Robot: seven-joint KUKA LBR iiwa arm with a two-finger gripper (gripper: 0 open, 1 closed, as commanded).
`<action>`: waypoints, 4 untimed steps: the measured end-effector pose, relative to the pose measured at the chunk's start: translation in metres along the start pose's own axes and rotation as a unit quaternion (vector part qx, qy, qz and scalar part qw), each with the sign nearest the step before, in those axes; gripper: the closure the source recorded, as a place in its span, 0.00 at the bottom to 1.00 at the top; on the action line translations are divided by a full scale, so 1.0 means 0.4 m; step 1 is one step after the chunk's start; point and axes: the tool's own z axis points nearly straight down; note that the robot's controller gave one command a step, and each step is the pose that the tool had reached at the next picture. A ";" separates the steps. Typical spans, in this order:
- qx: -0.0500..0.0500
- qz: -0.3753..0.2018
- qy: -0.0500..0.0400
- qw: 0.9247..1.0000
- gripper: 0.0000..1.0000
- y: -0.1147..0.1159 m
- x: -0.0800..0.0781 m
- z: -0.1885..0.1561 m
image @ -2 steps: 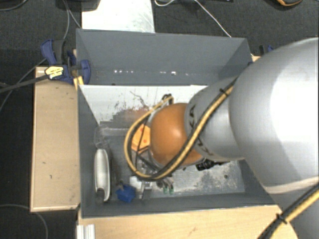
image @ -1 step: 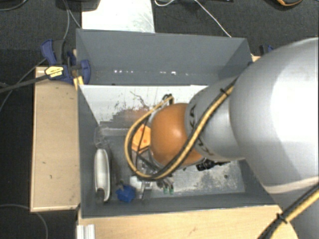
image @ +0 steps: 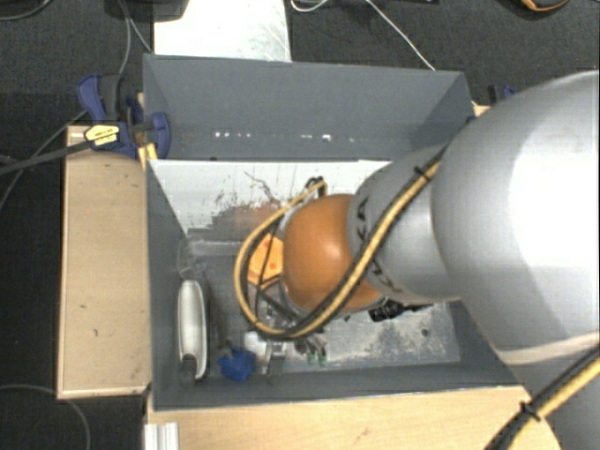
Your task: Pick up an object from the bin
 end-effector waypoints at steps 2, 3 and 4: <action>0.000 -0.001 0.000 1.000 1.00 0.001 0.000 -0.002; 0.001 -0.001 0.002 1.000 1.00 -0.002 0.005 -0.029; 0.001 -0.001 0.002 1.000 1.00 -0.002 0.004 -0.072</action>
Offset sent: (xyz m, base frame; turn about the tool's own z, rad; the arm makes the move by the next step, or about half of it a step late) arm 0.0001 0.0001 0.0739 0.0000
